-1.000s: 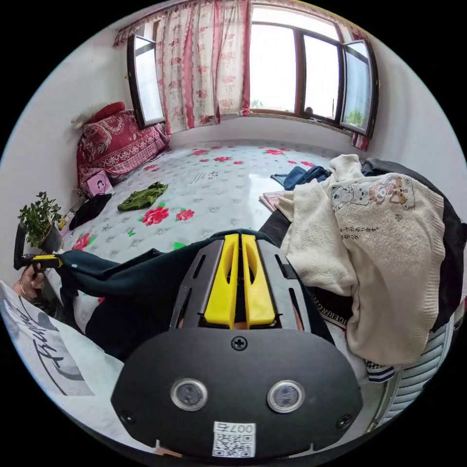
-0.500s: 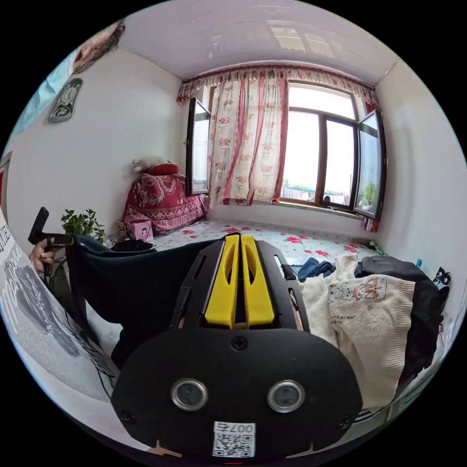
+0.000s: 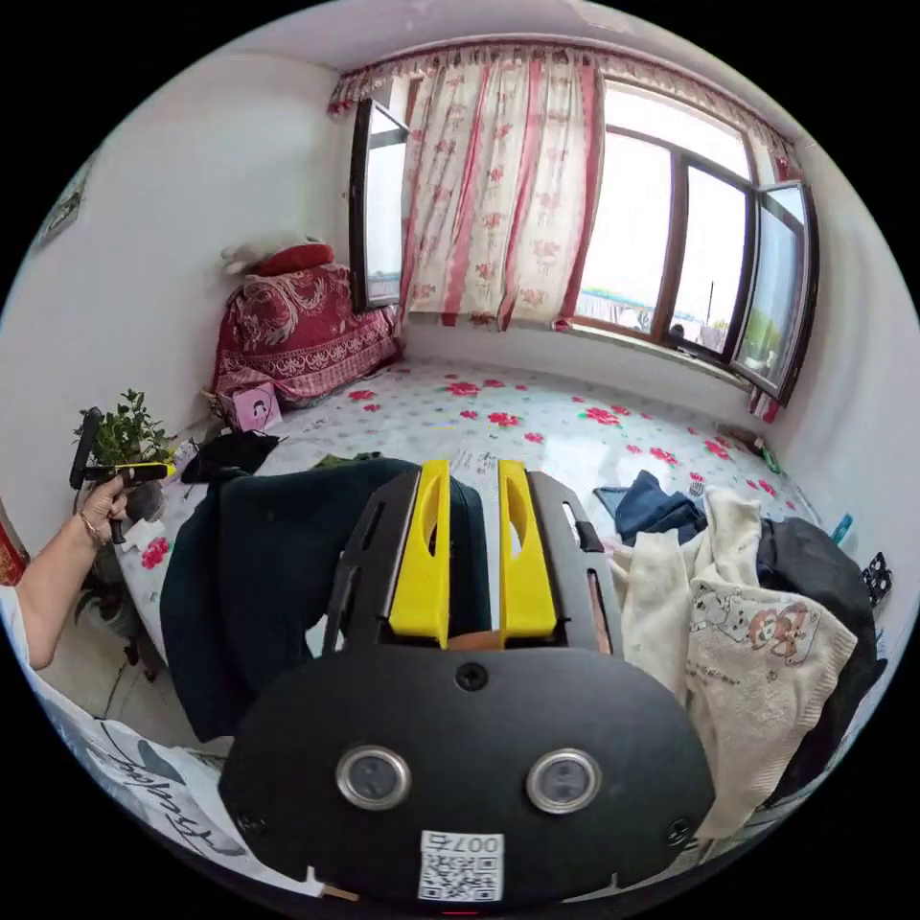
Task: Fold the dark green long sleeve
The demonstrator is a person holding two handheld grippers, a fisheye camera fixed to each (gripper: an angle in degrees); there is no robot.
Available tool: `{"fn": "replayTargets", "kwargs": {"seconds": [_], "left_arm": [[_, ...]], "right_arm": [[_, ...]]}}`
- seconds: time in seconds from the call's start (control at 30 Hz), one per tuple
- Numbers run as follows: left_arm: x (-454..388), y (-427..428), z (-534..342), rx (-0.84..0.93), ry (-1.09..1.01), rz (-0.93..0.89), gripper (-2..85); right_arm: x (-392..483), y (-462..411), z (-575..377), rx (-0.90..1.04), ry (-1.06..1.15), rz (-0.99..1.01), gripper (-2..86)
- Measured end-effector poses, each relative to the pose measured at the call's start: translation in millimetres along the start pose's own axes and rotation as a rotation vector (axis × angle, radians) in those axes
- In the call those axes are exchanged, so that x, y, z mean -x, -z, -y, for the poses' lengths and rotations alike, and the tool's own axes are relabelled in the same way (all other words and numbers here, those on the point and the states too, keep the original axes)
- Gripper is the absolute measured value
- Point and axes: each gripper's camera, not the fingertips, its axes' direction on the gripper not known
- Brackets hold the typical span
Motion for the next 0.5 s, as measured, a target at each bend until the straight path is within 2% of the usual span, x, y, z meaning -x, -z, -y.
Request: {"fn": "replayTargets", "kwargs": {"seconds": [0.07, 0.2, 0.27, 0.4, 0.47, 0.5], "left_arm": [[-8, -46, -50, 0.105, -0.030, -0.042, 8.1], [-28, -100, -124, 0.303, -0.078, 0.011, 8.4], [-41, -125, -152, 0.399, -0.060, 0.027, 9.3], [-68, -152, -156, 0.463, -0.085, 0.099, 11.0], [-91, -160, -145, 0.464, -0.215, 0.162, 9.8], [-95, -163, -142, 0.474, -0.241, 0.162, 9.2]], "right_arm": [[-12, -34, -41, 0.114, -0.023, -0.010, 7.4], [-32, -100, -127, 0.401, -0.112, -0.009, 8.4], [-32, -122, -146, 0.483, -0.121, -0.009, 8.6], [-23, -177, -153, 0.613, -0.071, -0.058, 8.2], [-15, -198, -155, 0.664, -0.060, -0.069, 7.4], [-11, -198, -150, 0.584, -0.046, -0.104, 6.6]]}}
